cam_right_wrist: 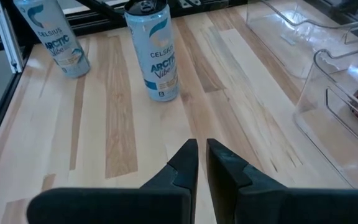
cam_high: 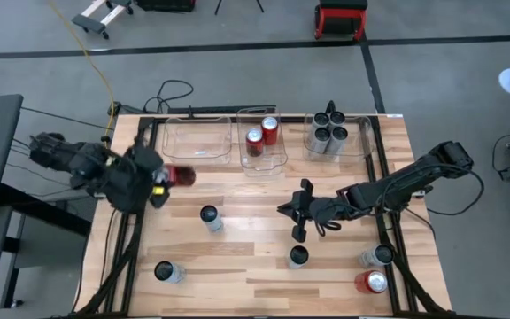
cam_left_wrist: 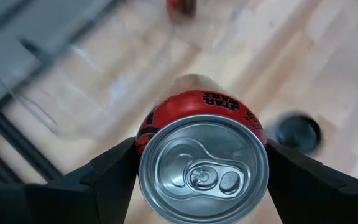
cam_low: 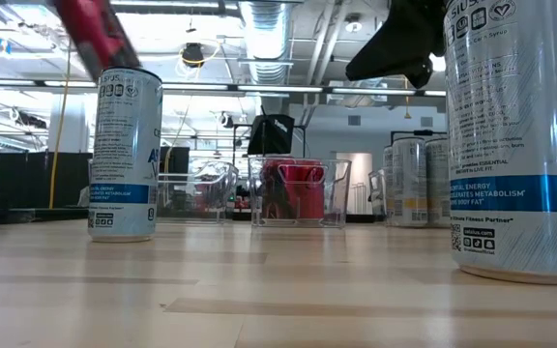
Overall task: Sort soda cans
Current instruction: Put the red-black soda can into the middle transparent bin
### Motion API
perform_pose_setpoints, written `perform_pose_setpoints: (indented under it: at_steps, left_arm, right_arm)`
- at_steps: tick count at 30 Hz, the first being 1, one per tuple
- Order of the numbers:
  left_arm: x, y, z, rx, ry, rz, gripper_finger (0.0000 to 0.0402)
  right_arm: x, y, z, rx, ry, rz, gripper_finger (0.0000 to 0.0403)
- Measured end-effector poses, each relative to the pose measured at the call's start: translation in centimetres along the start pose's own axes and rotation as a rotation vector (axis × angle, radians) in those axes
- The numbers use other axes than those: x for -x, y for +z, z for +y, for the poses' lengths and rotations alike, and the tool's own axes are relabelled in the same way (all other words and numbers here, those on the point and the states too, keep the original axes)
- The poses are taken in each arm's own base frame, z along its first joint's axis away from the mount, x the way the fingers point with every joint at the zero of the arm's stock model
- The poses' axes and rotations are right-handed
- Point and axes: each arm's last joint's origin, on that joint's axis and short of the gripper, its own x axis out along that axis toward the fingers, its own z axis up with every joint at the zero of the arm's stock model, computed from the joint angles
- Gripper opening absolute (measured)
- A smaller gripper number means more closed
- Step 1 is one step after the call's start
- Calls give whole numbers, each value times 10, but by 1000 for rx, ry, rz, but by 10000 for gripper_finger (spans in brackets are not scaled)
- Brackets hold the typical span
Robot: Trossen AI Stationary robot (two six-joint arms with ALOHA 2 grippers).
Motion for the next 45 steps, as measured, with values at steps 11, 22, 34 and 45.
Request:
perform_pose_setpoints:
  at_steps: [11,22,34,45]
  left_arm:
    - [-51,74,-13,-160,-24,-212,294]
    - [-157,124,-14,-279,-47,-126,294]
    - [-223,143,-4,-357,-128,-119,294]
    - [-235,140,-1,-408,-130,-63,294]
  right_arm:
    - [-3,4,-7,-30,-25,-18,54]
    - [8,-2,-11,-68,-125,26,54]
    - [23,-10,-9,-42,-187,68,54]
    - [23,-9,-10,-36,-189,68,54]
